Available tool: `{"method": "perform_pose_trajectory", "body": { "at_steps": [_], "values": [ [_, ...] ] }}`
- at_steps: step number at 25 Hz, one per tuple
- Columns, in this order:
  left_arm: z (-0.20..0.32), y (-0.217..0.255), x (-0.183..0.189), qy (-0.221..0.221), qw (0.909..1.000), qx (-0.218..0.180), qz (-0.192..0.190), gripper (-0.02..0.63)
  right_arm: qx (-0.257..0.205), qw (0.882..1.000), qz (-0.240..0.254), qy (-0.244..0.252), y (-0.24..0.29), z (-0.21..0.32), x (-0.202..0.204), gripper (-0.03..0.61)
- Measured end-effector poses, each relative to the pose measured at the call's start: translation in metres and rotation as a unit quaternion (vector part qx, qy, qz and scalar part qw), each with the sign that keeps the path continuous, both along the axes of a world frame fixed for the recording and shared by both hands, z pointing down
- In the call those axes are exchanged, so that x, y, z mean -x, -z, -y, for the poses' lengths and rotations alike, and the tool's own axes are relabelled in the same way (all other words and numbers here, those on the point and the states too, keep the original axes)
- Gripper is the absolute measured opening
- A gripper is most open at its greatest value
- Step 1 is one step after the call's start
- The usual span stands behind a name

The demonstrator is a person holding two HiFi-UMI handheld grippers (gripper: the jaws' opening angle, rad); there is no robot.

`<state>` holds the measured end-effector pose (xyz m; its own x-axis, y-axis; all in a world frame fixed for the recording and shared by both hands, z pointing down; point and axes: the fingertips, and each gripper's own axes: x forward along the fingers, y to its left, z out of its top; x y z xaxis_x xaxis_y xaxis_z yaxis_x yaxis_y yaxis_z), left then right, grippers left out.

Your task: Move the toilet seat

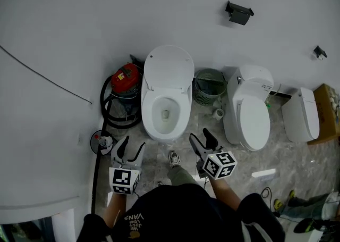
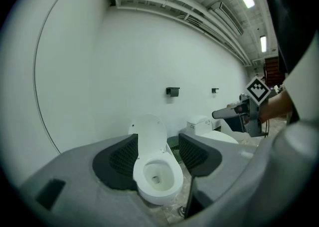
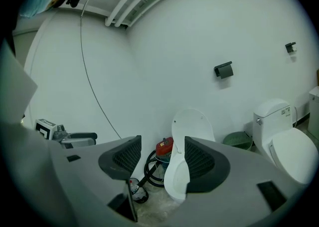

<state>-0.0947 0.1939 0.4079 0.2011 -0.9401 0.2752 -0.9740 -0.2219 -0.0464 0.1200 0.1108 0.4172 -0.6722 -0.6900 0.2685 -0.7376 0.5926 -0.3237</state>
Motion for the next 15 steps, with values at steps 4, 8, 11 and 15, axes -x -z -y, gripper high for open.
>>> {"method": "perform_pose_trajectory", "body": {
  "at_steps": [4, 8, 11, 15],
  "values": [
    [0.040, 0.003, -0.008, 0.001, 1.0000, 0.002, 0.001, 0.252, 0.000, 1.000, -0.001, 0.007, 0.000, 0.040, -0.002, 0.255],
    [0.075, 0.005, -0.009, 0.012, 0.9999, -0.004, -0.001, 0.252, -0.001, 1.000, -0.001, 0.021, -0.001, 0.077, 0.001, 0.255],
    [0.100, 0.003, -0.009, 0.019, 0.9998, -0.004, -0.001, 0.252, -0.001, 1.000, -0.002, 0.031, -0.002, 0.106, 0.006, 0.255],
    [0.128, -0.006, -0.007, 0.034, 0.9993, 0.011, -0.010, 0.253, 0.002, 0.999, -0.006, 0.043, -0.007, 0.140, 0.009, 0.255]
  ]
}}
